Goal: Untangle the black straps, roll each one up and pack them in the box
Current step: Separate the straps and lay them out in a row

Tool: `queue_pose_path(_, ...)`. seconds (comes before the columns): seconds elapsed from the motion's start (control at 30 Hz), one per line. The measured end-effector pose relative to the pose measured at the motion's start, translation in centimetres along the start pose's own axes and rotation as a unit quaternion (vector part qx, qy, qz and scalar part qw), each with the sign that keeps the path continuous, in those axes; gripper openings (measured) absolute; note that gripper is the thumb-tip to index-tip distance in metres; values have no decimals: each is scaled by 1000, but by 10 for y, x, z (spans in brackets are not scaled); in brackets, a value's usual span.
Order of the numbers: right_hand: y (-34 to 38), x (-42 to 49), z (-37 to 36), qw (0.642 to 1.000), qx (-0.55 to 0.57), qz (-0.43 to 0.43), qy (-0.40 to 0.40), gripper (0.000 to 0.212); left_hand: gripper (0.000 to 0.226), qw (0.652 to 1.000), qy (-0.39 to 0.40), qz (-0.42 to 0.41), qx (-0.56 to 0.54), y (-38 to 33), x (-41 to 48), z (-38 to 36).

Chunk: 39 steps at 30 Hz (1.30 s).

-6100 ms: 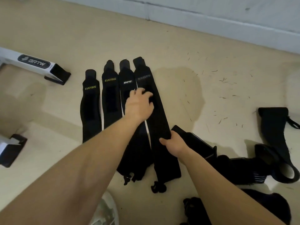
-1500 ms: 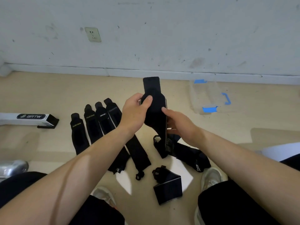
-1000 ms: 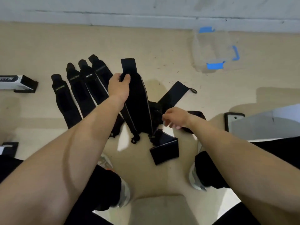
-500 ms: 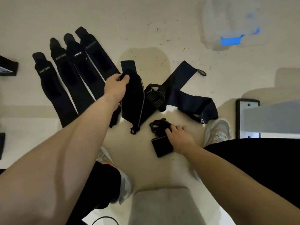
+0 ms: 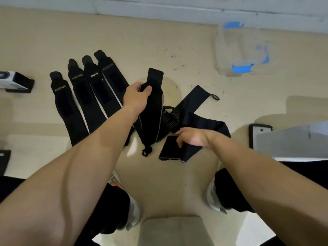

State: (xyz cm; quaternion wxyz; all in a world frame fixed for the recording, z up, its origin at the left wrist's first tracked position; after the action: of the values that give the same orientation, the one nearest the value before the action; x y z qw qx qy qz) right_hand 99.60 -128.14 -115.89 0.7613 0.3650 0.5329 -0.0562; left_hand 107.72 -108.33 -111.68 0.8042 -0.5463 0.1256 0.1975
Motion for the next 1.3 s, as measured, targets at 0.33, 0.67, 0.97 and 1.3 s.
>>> queue_pose_path(0.33,102,-166,90,965,211,153,-23,47,15,988,8,-153,17,-151,-43,50)
queue_pose_path(0.67,140,-229,97,871,373,319,0,49,20,983,49,-93,-150,-183,-119,98)
queue_pose_path(0.97,152,-198,119,850,409,331,-10,58,23,981,70,-45,-175,-183,-109,116)
queue_pose_path(1.3,151,-195,110,926,131,327,-137,73,44,913,275,14,-302,-169,-106,89)
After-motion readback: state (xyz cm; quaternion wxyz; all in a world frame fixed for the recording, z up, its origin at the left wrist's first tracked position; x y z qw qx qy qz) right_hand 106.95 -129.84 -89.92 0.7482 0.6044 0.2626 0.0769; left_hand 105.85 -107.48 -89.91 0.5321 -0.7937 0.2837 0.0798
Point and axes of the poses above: each hand's wrist, its own x-axis towards the middle knuckle, its own z-axis out of the back of the hand, y = z × x, the point moved 2 cm from there along x, towards the middle knuckle, and after that the axes turned 1 degree about -z, right-handed, at the moved point
